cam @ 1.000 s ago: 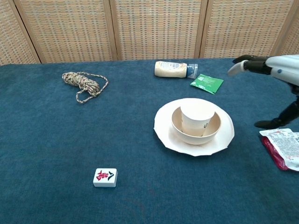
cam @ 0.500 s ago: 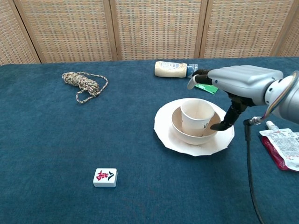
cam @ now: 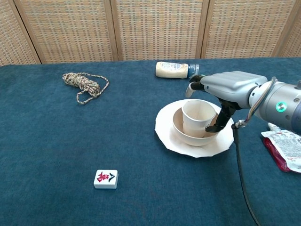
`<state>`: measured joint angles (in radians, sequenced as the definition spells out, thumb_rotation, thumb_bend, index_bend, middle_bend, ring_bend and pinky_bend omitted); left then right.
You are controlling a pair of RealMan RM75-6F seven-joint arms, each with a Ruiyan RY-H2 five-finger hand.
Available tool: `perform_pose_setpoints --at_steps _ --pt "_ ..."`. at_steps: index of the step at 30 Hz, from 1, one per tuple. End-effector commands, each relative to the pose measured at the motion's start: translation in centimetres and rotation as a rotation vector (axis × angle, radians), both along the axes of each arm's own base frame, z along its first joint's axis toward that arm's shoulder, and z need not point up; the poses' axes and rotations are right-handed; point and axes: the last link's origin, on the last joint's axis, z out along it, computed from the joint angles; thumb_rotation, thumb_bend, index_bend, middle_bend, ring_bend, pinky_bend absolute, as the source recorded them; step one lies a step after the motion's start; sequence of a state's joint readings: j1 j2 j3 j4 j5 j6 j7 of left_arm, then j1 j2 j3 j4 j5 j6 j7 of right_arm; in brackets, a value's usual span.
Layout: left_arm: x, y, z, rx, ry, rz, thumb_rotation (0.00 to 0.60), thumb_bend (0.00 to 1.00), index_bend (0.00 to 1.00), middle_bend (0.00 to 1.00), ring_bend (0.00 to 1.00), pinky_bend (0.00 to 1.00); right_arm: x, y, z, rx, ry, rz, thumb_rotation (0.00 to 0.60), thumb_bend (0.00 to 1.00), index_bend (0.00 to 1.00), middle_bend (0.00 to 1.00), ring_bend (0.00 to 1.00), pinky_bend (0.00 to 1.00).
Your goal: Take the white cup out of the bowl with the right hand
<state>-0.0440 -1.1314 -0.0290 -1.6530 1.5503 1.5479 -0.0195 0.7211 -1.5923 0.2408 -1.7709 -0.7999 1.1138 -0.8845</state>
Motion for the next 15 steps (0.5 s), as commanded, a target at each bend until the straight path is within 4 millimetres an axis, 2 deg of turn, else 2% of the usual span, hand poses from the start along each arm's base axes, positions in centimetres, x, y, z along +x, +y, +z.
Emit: perform_pose_setpoints --at_steps 1,9,15 --pt "0.0 0.0 0.0 0.000 0.000 0.000 0.600 0.02 0.00 0.00 0.00 0.00 -0.1 -0.1 -0.3 0.004 0.000 -0.008 0.600 0.40 0.23 0.00 0.00 0.04" --pt "0.1 0.0 -0.2 -0.005 0.003 -0.004 0.600 0.02 0.00 0.00 0.00 0.00 0.8 -0.2 -1.0 -0.024 0.001 0.023 0.600 0.40 0.39 0.05 0.00 0.08" --pt "0.1 0.0 -0.1 -0.003 -0.001 -0.004 0.600 0.02 0.00 0.00 0.00 0.00 2.3 -0.3 0.3 -0.072 -0.015 0.057 0.600 0.40 0.43 0.07 0.00 0.09"
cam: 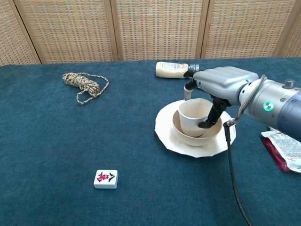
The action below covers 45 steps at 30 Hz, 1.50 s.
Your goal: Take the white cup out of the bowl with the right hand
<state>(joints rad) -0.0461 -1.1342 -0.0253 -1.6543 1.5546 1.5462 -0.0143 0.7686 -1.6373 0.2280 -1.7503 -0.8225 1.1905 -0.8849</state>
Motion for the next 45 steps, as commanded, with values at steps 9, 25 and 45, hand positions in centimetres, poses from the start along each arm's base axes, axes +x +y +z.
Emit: perform_pose_setpoints --at_steps 9,25,45 --pt "0.0 -0.1 0.2 0.005 -0.007 -0.002 0.600 0.02 0.00 0.00 0.00 0.00 2.9 -0.8 5.0 -0.140 -0.048 0.061 0.600 0.39 0.43 0.07 0.00 0.09" --pt "0.4 -0.4 0.3 0.013 -0.002 -0.016 0.600 0.02 0.00 0.00 0.00 0.00 -6.2 -3.7 7.8 -0.279 0.013 -0.138 0.600 0.38 0.42 0.07 0.00 0.09" --pt "0.6 -0.6 0.2 0.010 0.006 -0.020 0.600 0.02 0.00 0.00 0.00 0.00 -13.6 -4.3 5.9 -0.245 0.070 -0.286 0.600 0.36 0.41 0.06 0.00 0.09"
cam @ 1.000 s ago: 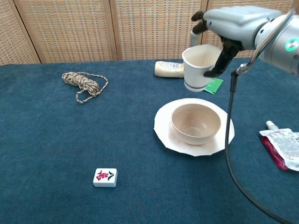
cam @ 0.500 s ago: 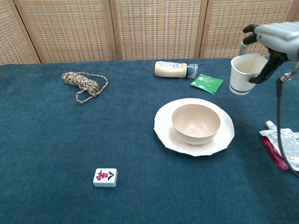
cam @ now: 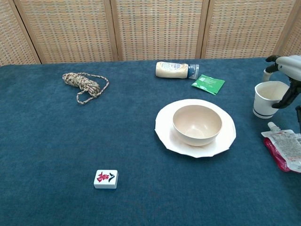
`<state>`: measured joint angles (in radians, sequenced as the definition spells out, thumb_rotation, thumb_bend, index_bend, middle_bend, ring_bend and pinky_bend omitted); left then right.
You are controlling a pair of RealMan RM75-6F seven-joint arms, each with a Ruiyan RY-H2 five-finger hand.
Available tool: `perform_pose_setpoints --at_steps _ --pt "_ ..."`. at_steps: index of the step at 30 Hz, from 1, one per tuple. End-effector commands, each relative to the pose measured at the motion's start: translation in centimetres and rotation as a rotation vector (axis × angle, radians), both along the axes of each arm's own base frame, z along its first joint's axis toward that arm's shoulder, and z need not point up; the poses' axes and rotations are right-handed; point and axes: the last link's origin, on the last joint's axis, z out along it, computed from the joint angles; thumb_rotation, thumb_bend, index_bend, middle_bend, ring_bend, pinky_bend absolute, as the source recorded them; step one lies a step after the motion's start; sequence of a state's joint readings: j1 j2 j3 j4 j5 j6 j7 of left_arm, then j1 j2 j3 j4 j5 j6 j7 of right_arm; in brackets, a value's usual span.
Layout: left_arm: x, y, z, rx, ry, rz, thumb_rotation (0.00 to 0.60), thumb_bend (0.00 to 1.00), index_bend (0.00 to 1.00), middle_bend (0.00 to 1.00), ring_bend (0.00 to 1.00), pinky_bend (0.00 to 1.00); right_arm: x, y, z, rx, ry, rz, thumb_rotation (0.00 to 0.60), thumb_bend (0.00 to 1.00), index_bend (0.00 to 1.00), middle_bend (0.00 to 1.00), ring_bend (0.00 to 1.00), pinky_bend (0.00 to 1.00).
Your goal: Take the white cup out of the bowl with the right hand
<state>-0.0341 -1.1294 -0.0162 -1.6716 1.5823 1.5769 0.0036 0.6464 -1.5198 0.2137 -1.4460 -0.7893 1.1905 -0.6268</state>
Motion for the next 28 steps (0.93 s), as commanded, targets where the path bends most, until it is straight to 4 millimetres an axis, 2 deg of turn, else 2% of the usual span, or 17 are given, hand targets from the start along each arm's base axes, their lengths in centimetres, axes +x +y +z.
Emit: perform_pose_setpoints --at_steps 1,4,6,8,13,17,23,28 --pt "0.0 0.0 0.0 -0.002 0.000 0.000 0.600 0.02 0.00 0.00 0.00 0.00 -0.4 0.1 -0.4 0.009 0.002 -0.007 0.600 0.35 0.40 0.05 0.00 0.09" --pt "0.1 -0.1 0.1 0.001 -0.002 -0.004 0.600 0.02 0.00 0.00 0.00 0.00 -0.6 0.1 -0.5 0.007 0.000 -0.009 0.600 0.32 0.30 0.02 0.00 0.09" --pt "0.1 -0.1 0.1 0.005 -0.003 -0.005 0.600 0.02 0.00 0.00 0.00 0.00 -0.5 0.1 -0.3 0.003 -0.001 -0.003 0.600 0.28 0.19 0.00 0.00 0.08" --pt "0.0 -0.1 0.1 0.005 -0.003 -0.002 0.600 0.02 0.00 0.00 0.00 0.00 -0.4 0.2 0.0 -0.005 0.003 0.008 0.600 0.27 0.14 0.00 0.00 0.07" --pt "0.0 -0.1 0.3 0.011 -0.008 -0.002 0.600 0.02 0.00 0.00 0.00 0.00 -0.4 1.7 1.4 -0.035 -0.005 0.034 0.600 0.25 0.08 0.00 0.00 0.03" --pt "-0.1 0.0 0.4 0.016 -0.008 0.000 0.600 0.02 0.00 0.00 0.00 0.00 -1.1 4.9 2.7 -0.060 -0.073 0.072 0.600 0.25 0.08 0.00 0.00 0.02" --pt "-0.2 0.1 0.2 0.014 0.005 0.005 0.600 0.02 0.00 0.00 0.00 0.00 -2.8 11.3 3.5 -0.053 -0.135 0.201 0.600 0.23 0.06 0.00 0.00 0.00" --pt "-0.1 0.0 0.0 0.013 0.012 0.001 0.600 0.02 0.00 0.00 0.00 0.00 -3.6 14.0 3.6 -0.034 -0.152 0.248 0.600 0.23 0.03 0.00 0.00 0.00"
